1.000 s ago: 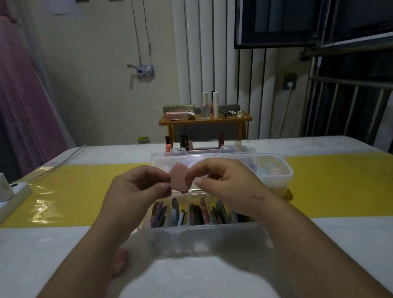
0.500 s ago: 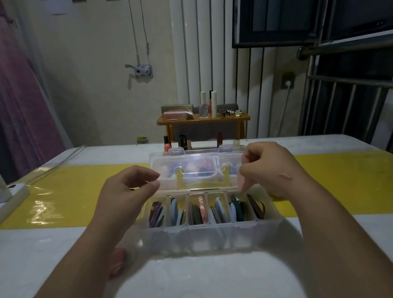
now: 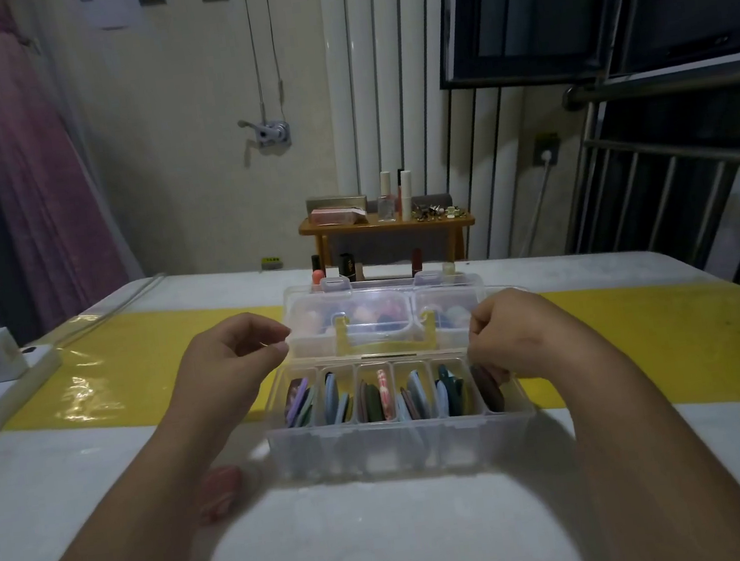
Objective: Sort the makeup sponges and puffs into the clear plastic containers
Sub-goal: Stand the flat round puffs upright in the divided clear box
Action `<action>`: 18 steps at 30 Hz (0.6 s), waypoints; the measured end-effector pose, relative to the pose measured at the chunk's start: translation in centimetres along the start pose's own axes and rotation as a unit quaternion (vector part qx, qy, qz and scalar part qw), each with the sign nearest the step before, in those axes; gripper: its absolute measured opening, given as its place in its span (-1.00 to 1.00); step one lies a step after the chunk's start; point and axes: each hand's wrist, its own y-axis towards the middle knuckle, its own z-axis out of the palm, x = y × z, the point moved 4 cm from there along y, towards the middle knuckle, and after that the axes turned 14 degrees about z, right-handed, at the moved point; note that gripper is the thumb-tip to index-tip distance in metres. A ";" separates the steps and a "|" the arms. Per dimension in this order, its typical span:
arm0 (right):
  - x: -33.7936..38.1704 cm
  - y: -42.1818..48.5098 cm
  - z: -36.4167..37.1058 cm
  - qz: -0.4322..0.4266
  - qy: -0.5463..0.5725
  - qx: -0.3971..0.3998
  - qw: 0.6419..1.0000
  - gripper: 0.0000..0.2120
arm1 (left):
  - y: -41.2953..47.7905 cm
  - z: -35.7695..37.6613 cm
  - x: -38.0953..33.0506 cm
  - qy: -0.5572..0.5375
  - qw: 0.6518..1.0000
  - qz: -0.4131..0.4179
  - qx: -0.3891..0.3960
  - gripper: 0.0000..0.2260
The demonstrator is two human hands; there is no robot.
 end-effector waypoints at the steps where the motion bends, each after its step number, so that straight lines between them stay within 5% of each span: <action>1: 0.0 -0.1 0.0 0.003 -0.010 0.005 1.000 -0.92 | 0.0 0.0 0.1 0.007 1.000 -0.001 -0.001 -0.77; 12: -0.3 0.7 1.3 0.037 -0.079 0.018 0.996 -0.94 | 0.3 -0.8 1.1 0.037 0.999 -0.034 -0.012 -0.73; 18: 0.0 1.1 1.0 0.028 -0.087 -0.016 0.996 -0.91 | 0.2 -1.9 1.7 0.132 0.984 -0.103 0.053 -0.82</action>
